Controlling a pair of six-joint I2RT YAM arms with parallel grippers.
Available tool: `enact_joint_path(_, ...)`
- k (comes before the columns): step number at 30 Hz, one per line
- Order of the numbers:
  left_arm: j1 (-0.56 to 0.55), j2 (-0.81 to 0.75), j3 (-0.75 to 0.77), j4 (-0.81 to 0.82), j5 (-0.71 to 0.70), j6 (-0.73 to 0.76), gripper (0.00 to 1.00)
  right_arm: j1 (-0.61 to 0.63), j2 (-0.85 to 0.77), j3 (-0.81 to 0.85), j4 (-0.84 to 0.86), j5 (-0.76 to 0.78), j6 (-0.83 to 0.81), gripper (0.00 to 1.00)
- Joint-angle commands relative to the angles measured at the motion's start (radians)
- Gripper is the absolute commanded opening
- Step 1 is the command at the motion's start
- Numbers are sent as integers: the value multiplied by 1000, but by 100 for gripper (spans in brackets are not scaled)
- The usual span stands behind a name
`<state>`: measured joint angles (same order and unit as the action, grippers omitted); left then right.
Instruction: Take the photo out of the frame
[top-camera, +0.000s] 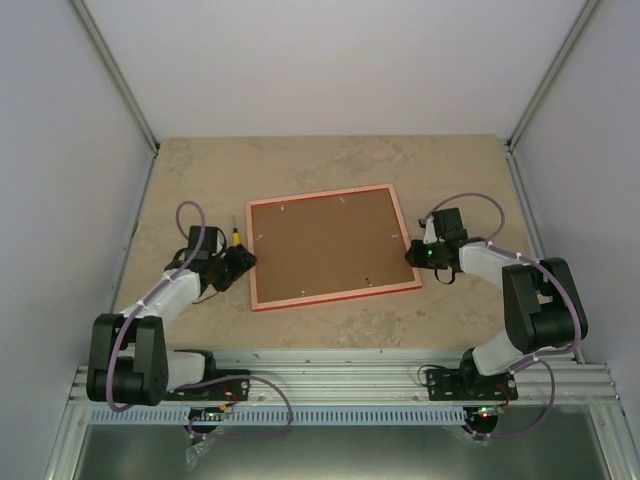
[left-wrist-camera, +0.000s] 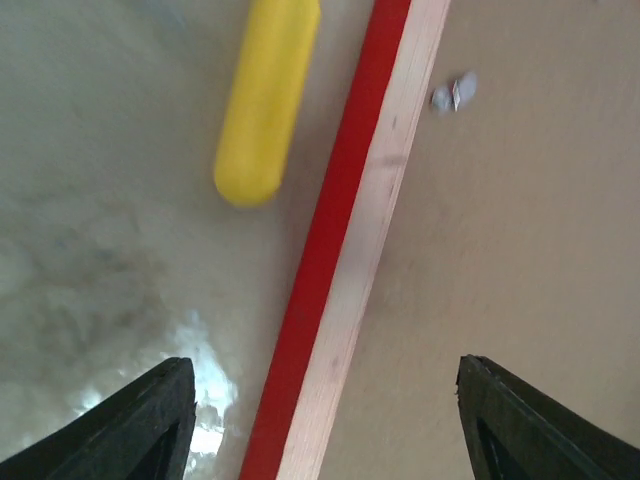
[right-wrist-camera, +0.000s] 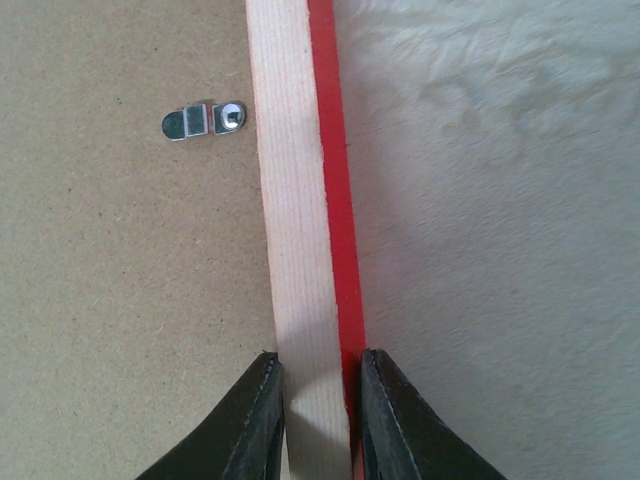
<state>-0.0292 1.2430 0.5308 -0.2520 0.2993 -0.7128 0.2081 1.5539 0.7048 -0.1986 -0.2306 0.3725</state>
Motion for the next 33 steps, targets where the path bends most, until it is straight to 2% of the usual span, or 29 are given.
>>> enact_joint_path(1, -78, 32, 26, -96, -51, 39, 71, -32, 14, 46, -12, 94, 48, 22)
enact_joint_path(4, -119, 58, 37, -114, -69, 48, 67, -37, 10, 57, -14, 115, 41, 28)
enact_joint_path(11, -174, 118, 61, -114, -79, 53, 56, -18, -62, 64, -69, 118, 25, 55)
enact_joint_path(15, -193, 151, 85, -132, -93, 74, 48, 29, -146, 53, -94, 110, 2, 65)
enact_joint_path(18, -210, 177, 100, -138, -102, 80, 41, 101, -199, 38, -96, 107, -26, 73)
enact_joint_path(22, -229, 194, 124, -161, -126, 87, 21, 224, -236, 14, -99, 127, -69, 79)
enact_joint_path(27, -233, 175, 176, -209, -154, 116, 3, 376, -265, 7, -92, 171, -148, 85)
enact_joint_path(29, -233, 166, 193, -219, -148, 124, 0, 440, -262, 16, -100, 179, -179, 88)
enact_joint_path(33, -233, 154, 230, -240, -139, 138, 0, 577, -247, 32, -103, 249, -256, 91)
